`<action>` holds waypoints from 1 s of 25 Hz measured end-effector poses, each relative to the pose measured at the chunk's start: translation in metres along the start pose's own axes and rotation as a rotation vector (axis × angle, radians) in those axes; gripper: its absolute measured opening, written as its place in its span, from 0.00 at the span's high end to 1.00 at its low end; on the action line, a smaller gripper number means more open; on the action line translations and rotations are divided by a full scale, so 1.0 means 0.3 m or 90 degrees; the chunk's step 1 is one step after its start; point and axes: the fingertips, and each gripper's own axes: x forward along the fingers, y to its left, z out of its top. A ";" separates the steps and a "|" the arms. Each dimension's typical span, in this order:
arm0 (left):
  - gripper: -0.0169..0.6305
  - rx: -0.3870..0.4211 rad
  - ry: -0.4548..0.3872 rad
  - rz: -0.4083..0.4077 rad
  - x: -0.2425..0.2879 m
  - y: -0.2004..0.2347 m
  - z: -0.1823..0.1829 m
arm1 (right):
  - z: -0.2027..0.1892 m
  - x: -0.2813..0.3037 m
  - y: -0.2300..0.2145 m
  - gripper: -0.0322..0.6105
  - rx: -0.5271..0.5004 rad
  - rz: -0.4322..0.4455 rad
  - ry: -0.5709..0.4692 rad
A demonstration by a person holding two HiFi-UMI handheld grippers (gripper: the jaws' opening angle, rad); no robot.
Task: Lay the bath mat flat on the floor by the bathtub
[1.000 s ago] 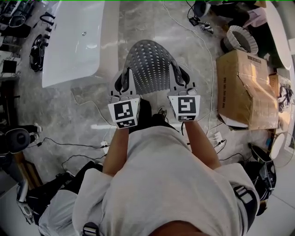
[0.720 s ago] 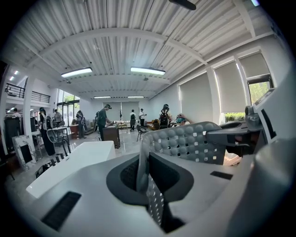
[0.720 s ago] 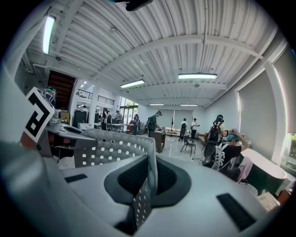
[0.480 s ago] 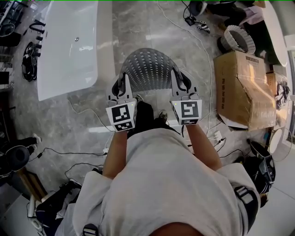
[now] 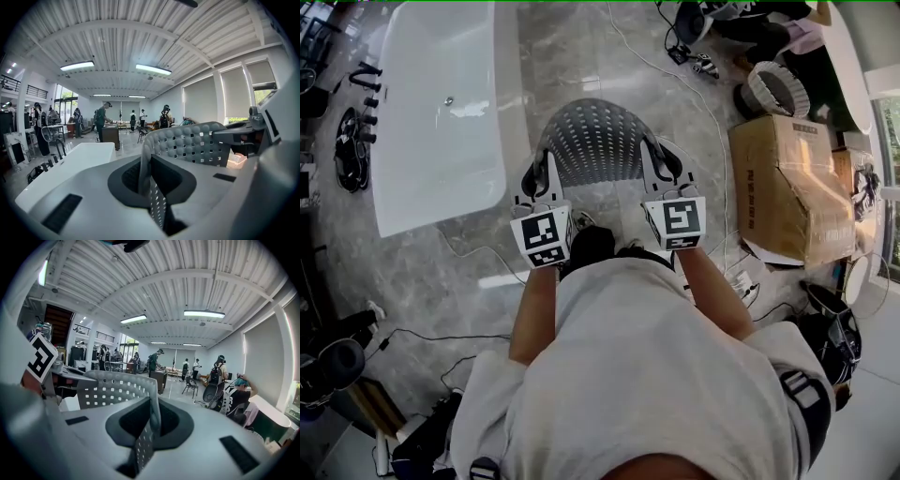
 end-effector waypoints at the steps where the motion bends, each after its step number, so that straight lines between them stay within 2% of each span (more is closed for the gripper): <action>1: 0.94 0.001 -0.003 -0.003 0.012 0.019 0.011 | 0.012 0.017 0.004 0.91 -0.002 -0.003 0.000; 5: 0.94 0.005 -0.012 -0.014 0.064 0.080 0.055 | 0.069 0.079 0.013 0.91 0.000 -0.019 -0.011; 14: 0.94 0.007 -0.017 -0.037 0.162 0.115 0.087 | 0.091 0.164 -0.040 0.91 0.010 -0.057 -0.009; 25: 0.94 0.031 -0.004 -0.036 0.394 0.085 0.143 | 0.088 0.330 -0.244 0.91 0.023 -0.065 -0.010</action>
